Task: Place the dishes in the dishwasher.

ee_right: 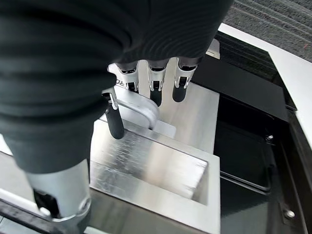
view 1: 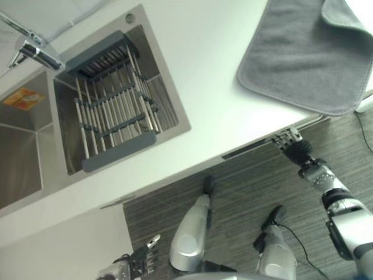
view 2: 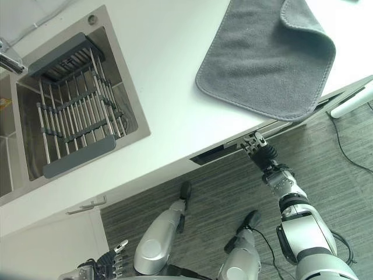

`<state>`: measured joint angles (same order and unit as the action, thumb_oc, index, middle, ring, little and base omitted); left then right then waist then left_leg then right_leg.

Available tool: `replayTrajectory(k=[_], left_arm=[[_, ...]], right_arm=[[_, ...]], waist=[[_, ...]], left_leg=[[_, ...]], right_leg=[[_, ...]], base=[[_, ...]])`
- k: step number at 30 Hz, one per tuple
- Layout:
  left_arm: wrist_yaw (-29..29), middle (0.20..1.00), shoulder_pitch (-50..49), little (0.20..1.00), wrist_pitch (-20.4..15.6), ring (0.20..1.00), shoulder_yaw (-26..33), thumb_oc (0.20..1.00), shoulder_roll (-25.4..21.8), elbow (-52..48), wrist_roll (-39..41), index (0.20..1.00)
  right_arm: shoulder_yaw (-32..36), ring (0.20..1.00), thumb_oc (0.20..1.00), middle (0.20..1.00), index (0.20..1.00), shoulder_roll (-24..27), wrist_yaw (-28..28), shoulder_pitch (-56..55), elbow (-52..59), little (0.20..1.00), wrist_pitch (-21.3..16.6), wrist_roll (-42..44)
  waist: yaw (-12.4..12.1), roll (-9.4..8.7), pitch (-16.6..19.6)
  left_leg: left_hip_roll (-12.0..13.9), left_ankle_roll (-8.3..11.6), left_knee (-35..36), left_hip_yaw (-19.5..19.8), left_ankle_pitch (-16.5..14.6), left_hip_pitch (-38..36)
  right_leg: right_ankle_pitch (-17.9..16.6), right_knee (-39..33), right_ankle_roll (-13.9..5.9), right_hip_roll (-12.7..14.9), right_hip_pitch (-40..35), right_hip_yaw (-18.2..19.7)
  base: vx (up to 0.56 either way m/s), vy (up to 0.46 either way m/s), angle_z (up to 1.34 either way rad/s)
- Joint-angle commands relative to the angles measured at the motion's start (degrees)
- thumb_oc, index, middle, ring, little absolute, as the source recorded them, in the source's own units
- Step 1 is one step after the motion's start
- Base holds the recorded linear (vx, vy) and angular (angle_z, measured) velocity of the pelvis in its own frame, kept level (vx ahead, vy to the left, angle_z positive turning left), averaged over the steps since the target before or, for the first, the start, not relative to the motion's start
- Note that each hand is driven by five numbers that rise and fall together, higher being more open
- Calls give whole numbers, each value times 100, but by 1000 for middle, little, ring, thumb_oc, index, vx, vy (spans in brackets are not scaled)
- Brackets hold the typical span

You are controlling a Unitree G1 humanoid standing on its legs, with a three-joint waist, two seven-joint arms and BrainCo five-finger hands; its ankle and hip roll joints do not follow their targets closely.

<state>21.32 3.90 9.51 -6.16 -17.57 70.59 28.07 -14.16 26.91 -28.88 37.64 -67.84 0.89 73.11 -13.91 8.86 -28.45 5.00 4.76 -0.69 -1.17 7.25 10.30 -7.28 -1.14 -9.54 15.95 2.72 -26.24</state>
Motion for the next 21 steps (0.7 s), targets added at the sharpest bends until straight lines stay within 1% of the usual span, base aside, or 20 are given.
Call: replayTrajectory(k=[1,2,5,6,7,9,10,11,12,13,16,17,18,20,21], left_arm=[[-87,1000,-95,1000,-169,1000,-304,1000,-317,314,29,1000],[-143,1000,-70,1000,-222,1000,-240,1000,-240,358,125,1000],[-240,1000,-93,1000,-397,1000,-159,1000,-103,395,363,1000],[-288,1000,-80,1000,-439,1000,-135,1000,-75,400,351,1000],[-356,1000,-99,1000,-591,1000,-172,1000,-16,416,306,1000],[-402,1000,-144,1000,-763,1000,-205,1000,84,464,195,1000],[-441,1000,-159,1000,-859,1000,-227,1000,132,488,123,1000],[-462,1000,-132,1000,-1086,1000,-348,1000,242,581,-101,1000],[-428,1000,-111,1000,-1138,1000,-406,1000,277,603,-136,1000],[-395,1000,-53,1000,-1115,1000,-536,1000,338,563,-225,1000],[-376,1000,34,1000,-1005,1000,-721,1000,406,479,-439,1000],[-304,1000,76,1000,-888,1000,-799,1000,421,450,-534,1000],[-253,1000,133,1000,-784,1000,-920,1000,446,430,-674,1000],[-248,1000,207,1000,-691,1000,-1022,1000,447,400,-748,1000],[-261,1000,259,1000,-610,1000,-1094,1000,462,378,-872,1000]], right_arm=[[-50,1000,1000,1000,1000,-1189,-803,1267,736,1000,-50,38],[-17,1000,1000,1000,1000,-1346,-807,774,751,1000,-98,26],[-45,1000,1000,1000,1000,-1579,-753,-123,904,1000,-134,59],[-61,1000,1000,1000,1000,-1637,-793,-403,939,1000,-147,50],[-70,1000,1000,1000,1000,-1708,-761,-763,950,1000,-177,-6],[-18,1000,1000,1000,1000,-1722,-866,-1255,877,1000,-176,-39],[16,1000,1000,1000,1000,-1701,-891,-1460,829,1000,-160,-170],[73,1000,1000,1000,1000,-1607,-998,-1989,544,1000,-135,-708],[90,1000,1000,1000,1000,-1543,-1006,-2118,412,1000,-165,-921],[114,1000,1000,1000,1000,-1455,-944,-2305,192,1000,-211,-1259],[150,1000,1000,1000,1000,-1362,-614,-2485,-91,1000,-331,-1838],[156,1000,1000,1000,1000,-1346,-479,-2532,-161,1000,-358,-2013],[162,1000,1000,1000,1000,-1305,-258,-2604,-281,1000,-321,-2284],[169,1000,1000,1000,1000,-1272,72,-2698,-406,1000,-301,-2549],[202,1000,1000,1000,1000,-1250,400,-2766,-526,1000,-320,-2835]], waist=[[-412,-332,440],[-296,-417,550],[-57,-576,771],[21,-616,839],[130,-671,951],[261,-724,1120],[325,-745,1192],[530,-827,1495],[591,-849,1596],[678,-882,1748],[801,-922,1926],[840,-934,1964],[914,-952,2020],[996,-959,2053],[1059,-958,2080]], left_leg=[[-105,-250,-238,-400,-357,-32],[-32,-221,-124,-487,-335,-163],[115,-142,111,-632,-262,-415],[154,-125,178,-676,-246,-479],[216,-93,285,-748,-205,-579],[289,-51,414,-829,-150,-715],[318,-78,429,-917,-45,-707],[401,-32,524,-1042,-24,-875],[422,-18,553,-1077,-25,-940],[447,0,569,-1135,-52,-1035],[482,20,569,-1212,-99,-1178],[489,22,569,-1226,-121,-1228],[502,21,569,-1243,-153,-1306],[513,14,569,-1260,-193,-1398],[519,9,569,-1271,-222,-1466]], right_leg=[[193,956,-218,583,386,66],[198,879,-199,506,302,93],[201,696,-162,349,129,172],[210,653,-153,305,98,209],[207,570,-128,238,40,249],[213,461,-115,155,-59,299],[121,401,-50,133,-58,269],[133,256,-31,26,-190,344],[137,201,-16,-9,-250,366],[139,111,4,-51,-346,386],[151,21,32,-99,-477,424],[160,2,44,-114,-516,439],[178,-26,57,-149,-572,486],[200,-46,65,-181,-634,535],[215,-63,72,-210,-679,585]], base=[[-11,-13,-4],[0,-19,-5],[7,-38,-5],[-15,-52,-11],[-21,-53,-19],[-48,-33,-29],[-51,-26,-42],[-26,-22,-37],[82,-23,-44],[87,-9,-43],[59,-9,-33],[47,-21,-15],[40,-23,-14],[32,-21,-16],[29,-19,-16]])
